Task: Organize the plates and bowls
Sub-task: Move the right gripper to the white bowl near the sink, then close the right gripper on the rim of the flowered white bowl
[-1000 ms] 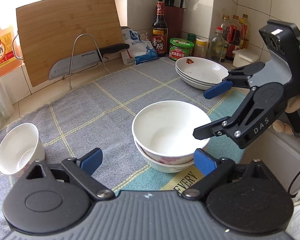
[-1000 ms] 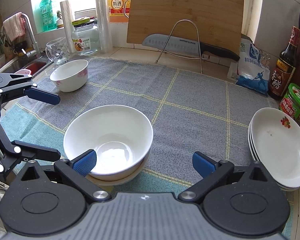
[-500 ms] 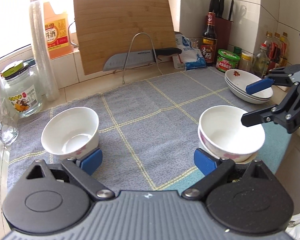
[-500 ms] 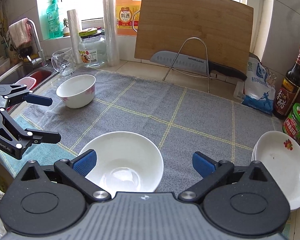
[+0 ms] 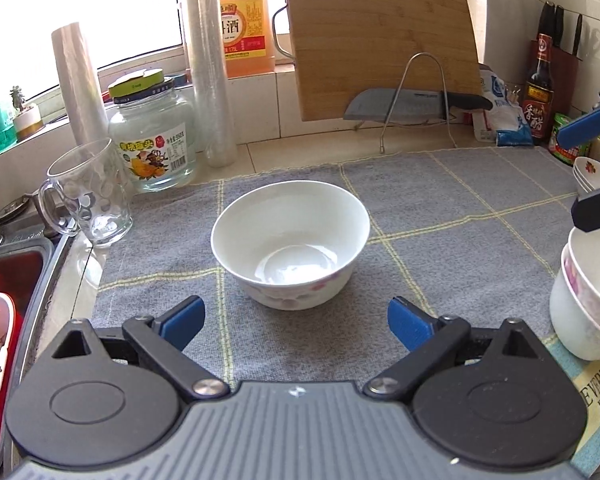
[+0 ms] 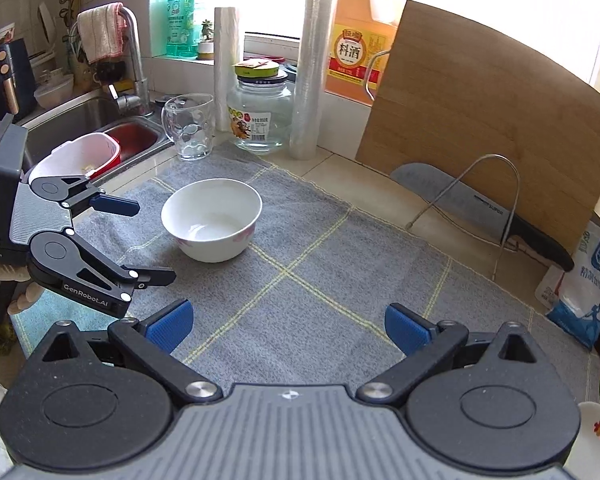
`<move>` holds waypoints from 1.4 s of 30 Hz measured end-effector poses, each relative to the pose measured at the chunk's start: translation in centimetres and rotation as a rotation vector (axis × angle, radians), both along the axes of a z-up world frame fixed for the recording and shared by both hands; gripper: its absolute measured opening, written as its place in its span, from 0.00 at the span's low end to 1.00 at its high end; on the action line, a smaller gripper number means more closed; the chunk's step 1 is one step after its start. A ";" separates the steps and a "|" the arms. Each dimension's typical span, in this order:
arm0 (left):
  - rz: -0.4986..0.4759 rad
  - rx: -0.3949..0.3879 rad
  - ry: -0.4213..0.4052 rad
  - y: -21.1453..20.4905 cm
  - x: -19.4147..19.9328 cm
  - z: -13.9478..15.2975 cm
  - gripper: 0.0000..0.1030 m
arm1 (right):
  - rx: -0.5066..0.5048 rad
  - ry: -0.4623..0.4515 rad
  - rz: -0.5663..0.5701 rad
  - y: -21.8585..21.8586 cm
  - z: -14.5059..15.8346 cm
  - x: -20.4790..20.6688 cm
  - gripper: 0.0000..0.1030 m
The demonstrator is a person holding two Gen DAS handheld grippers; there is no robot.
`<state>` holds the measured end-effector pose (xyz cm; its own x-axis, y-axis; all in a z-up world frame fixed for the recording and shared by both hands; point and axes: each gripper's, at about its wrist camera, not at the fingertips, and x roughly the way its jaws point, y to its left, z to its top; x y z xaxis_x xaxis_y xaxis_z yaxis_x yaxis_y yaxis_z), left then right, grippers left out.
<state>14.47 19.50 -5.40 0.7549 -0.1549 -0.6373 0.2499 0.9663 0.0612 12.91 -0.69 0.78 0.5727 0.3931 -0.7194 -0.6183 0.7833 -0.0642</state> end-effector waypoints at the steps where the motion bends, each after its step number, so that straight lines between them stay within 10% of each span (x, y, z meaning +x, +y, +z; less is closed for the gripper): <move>1: 0.004 0.005 -0.003 0.1 0.2 -0.2 0.95 | -0.001 0.002 0.022 0.8 0.1 0.5 1.00; 42: -0.066 0.014 -0.035 -0.4 4.3 -1.9 0.93 | 0.034 0.220 0.256 12.7 -6.1 13.0 0.98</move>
<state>18.73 19.15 -7.30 0.7648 -0.1963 -0.6136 0.3109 0.9467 0.0846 25.86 12.05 -5.31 0.2853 0.5295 -0.7989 -0.7911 0.6006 0.1156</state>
